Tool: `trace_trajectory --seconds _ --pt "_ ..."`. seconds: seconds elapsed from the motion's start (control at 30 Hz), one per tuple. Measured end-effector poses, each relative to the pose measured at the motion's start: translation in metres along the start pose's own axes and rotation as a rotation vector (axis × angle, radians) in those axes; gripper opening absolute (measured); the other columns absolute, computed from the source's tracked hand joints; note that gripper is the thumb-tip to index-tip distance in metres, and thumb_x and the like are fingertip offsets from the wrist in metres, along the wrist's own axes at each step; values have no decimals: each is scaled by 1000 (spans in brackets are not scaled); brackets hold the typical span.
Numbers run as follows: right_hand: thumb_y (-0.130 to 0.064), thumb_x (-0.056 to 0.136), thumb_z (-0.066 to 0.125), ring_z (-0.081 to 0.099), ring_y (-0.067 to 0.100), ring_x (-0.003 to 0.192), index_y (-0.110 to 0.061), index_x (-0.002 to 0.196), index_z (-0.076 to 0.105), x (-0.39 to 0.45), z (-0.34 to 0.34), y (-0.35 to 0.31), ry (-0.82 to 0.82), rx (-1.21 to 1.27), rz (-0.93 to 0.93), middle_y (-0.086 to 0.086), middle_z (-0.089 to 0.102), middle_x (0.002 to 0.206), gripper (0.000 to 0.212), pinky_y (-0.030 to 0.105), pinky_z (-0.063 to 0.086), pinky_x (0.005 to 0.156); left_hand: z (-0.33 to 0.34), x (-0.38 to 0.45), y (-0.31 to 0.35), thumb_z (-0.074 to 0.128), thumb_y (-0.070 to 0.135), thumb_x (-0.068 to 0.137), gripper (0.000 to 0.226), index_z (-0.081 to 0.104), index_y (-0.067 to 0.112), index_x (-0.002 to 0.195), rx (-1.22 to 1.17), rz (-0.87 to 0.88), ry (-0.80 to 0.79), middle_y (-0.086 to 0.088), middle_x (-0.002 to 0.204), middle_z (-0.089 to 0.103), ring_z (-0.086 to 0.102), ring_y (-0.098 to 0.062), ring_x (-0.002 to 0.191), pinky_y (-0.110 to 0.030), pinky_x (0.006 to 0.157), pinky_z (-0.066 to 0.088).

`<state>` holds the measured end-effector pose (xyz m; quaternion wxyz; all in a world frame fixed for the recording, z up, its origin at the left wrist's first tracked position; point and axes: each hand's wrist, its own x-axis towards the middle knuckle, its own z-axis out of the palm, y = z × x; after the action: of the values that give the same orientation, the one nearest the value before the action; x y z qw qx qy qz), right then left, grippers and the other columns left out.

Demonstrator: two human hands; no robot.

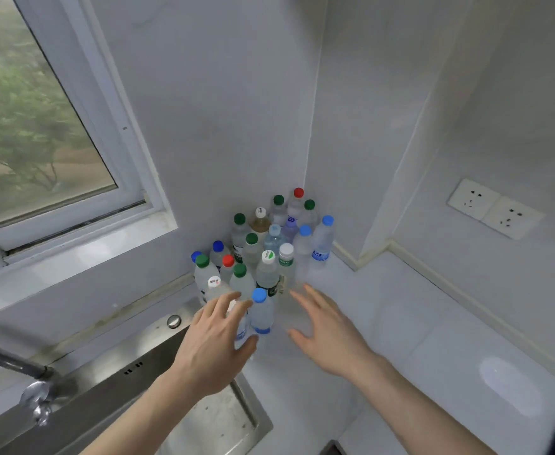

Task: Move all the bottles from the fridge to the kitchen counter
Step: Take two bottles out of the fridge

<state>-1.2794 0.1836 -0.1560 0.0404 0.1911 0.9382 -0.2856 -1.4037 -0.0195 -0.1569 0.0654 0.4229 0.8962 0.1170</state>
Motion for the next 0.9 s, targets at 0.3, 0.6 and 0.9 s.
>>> trace_trajectory --seconds 0.3,0.6,0.9 --pt "-56 100 52 -6 7 158 -41 162 15 -164 30 10 263 94 323 -19 -6 170 74 29 8 128 31 -35 58 22 72 94 70 25 40 156 -1 418 -152 4 171 6 10 -25 157 -43 126 12" --pt "-61 99 50 -13 9 157 -45 162 9 -337 55 9 489 143 633 -20 -13 169 77 36 4 130 51 -93 165 17 71 96 72 19 39 160 -11 825 -242 6 170 -15 -16 -21 156 -41 126 -9" --pt "-64 99 46 -18 11 156 -45 162 6 -532 76 1 729 190 908 -21 -15 168 76 43 8 130 62 -205 314 21 68 101 66 14 42 161 -38 1201 -303 13 167 -23 -24 -11 154 -37 125 -15"
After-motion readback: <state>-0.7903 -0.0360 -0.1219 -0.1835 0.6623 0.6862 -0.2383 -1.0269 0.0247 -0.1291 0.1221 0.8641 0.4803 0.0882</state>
